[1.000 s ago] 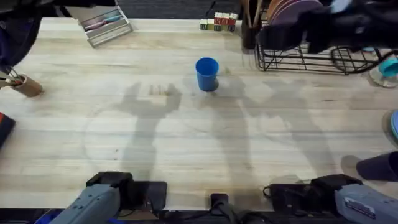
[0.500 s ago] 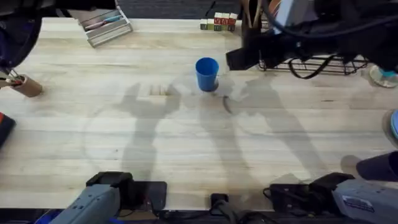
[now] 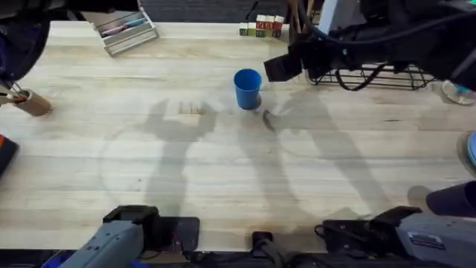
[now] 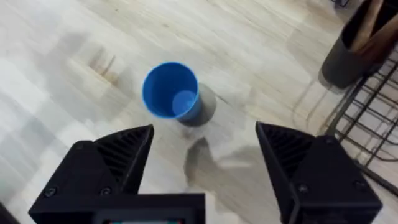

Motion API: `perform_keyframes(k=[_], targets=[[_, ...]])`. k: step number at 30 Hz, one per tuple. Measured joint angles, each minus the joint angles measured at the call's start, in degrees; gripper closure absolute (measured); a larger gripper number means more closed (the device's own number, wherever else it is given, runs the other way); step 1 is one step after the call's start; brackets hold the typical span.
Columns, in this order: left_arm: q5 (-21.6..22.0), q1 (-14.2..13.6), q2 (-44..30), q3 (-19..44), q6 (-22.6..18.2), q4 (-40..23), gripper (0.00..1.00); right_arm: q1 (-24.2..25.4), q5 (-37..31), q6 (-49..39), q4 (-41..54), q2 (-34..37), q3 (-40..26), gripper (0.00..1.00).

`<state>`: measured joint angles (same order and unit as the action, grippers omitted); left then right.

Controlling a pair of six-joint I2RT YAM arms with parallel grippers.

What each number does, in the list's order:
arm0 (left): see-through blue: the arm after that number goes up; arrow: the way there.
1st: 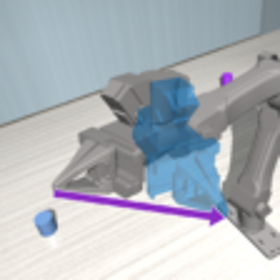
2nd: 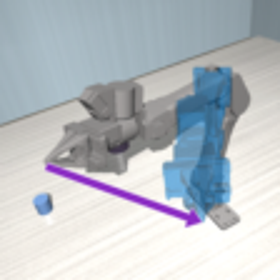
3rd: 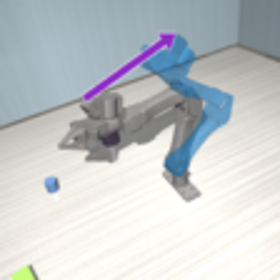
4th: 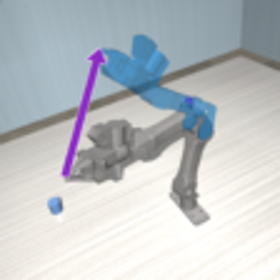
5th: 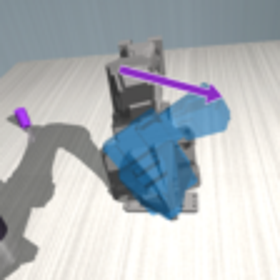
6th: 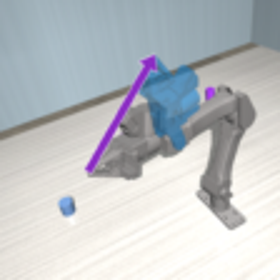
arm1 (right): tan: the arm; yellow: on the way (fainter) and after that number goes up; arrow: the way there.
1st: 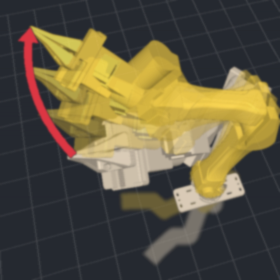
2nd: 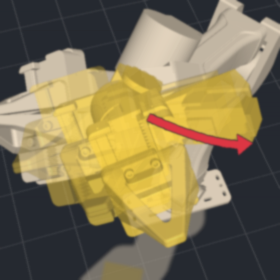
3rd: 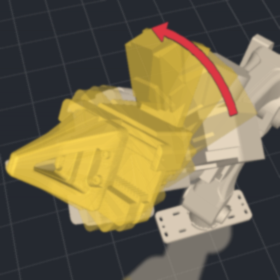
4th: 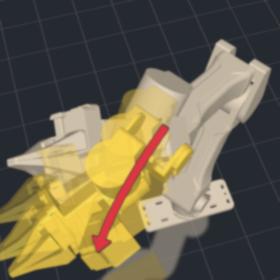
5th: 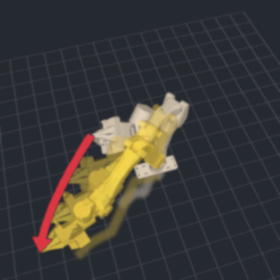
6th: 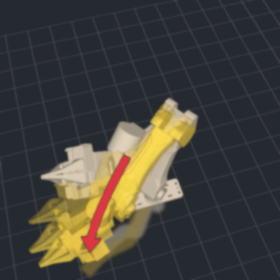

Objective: Pick up the cup on the table and put them onto the rack.

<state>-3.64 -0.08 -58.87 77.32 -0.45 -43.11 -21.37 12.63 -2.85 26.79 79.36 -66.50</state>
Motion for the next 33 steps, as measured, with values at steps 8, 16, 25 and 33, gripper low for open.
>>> perform_keyframes(k=[8,16,25,33], targets=[[0.0,0.0,0.0,0.0,0.01,-0.01,0.008,0.0,-0.01,1.62,-5.61,5.51,0.0,0.008],[0.0,0.0,0.0,0.0,0.02,0.0,0.008,-0.17,-0.01,2.49,-9.14,9.05,-0.04,0.008],[0.0,0.0,0.0,0.0,0.0,-0.18,0.008,-3.38,-0.29,2.64,-12.54,15.19,-0.04,0.008],[0.0,0.0,0.0,0.0,0.0,-1.27,0.008,-4.13,-0.46,2.66,-14.7,19.42,-0.04,0.035]])
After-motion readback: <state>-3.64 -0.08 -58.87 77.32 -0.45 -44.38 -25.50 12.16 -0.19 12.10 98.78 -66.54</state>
